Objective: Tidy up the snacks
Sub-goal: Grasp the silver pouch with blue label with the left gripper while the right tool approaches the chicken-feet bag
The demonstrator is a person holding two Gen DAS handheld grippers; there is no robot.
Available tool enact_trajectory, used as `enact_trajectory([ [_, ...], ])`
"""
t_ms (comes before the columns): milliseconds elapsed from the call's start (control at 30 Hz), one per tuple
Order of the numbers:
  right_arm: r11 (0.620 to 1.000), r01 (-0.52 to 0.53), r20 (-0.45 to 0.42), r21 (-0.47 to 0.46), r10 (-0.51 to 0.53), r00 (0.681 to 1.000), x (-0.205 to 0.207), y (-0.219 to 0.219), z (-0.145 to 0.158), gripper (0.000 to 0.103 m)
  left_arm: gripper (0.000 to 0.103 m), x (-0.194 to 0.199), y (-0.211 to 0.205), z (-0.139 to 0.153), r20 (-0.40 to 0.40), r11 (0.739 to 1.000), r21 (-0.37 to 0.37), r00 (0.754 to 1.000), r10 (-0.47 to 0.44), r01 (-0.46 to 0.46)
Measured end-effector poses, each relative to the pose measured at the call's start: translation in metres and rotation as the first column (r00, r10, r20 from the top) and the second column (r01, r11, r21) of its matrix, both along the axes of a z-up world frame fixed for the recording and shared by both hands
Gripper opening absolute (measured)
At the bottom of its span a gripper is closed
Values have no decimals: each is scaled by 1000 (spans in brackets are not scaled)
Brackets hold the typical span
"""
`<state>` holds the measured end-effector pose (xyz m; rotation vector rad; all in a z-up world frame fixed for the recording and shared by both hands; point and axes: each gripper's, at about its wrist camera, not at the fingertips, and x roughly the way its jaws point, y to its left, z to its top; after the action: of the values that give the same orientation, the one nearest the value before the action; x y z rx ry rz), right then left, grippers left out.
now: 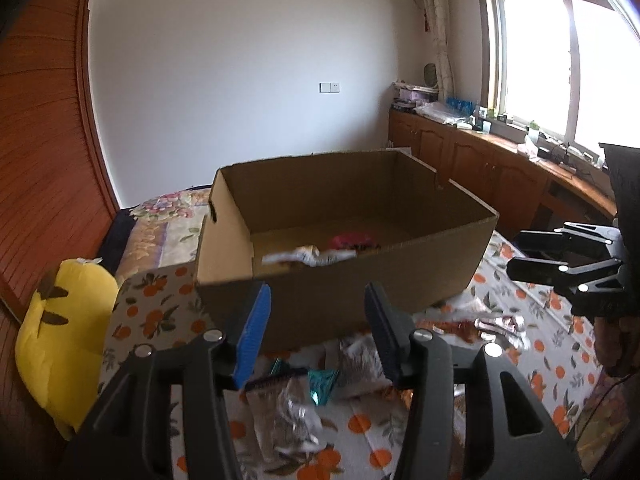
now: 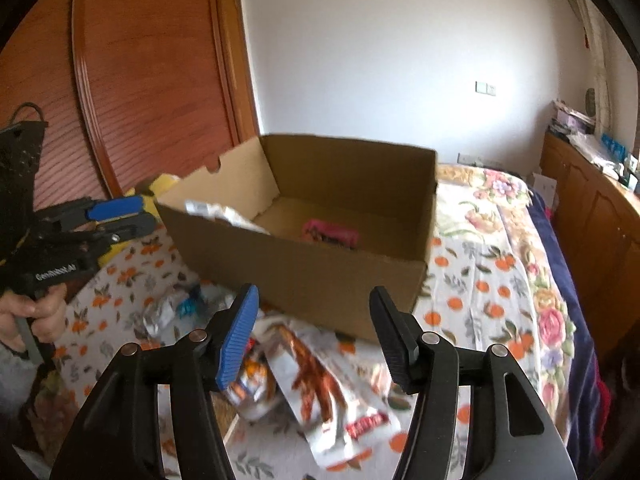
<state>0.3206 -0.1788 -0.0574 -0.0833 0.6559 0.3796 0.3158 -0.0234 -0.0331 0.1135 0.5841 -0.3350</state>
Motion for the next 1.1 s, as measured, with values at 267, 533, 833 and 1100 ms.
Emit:
enact_trajectory([
  [267, 1000, -12, -60, -24, 10, 998, -7, 7, -28, 61, 50, -7, 11, -41, -81, 999, 18, 996, 40, -38],
  [533, 999, -21, -146, -43, 14, 989, 8, 12, -68, 62, 50, 3, 26, -82, -202, 996, 35, 975, 91, -85],
  [833, 997, -31, -188, -76, 16, 982, 26, 16, -93, 63, 51, 11, 34, -105, -271, 995, 22, 957, 103, -100],
  [1100, 991, -51, -134, -126, 34, 990, 20, 23, -99, 71, 60, 14, 30, -109, -272, 996, 26, 958, 92, -89],
])
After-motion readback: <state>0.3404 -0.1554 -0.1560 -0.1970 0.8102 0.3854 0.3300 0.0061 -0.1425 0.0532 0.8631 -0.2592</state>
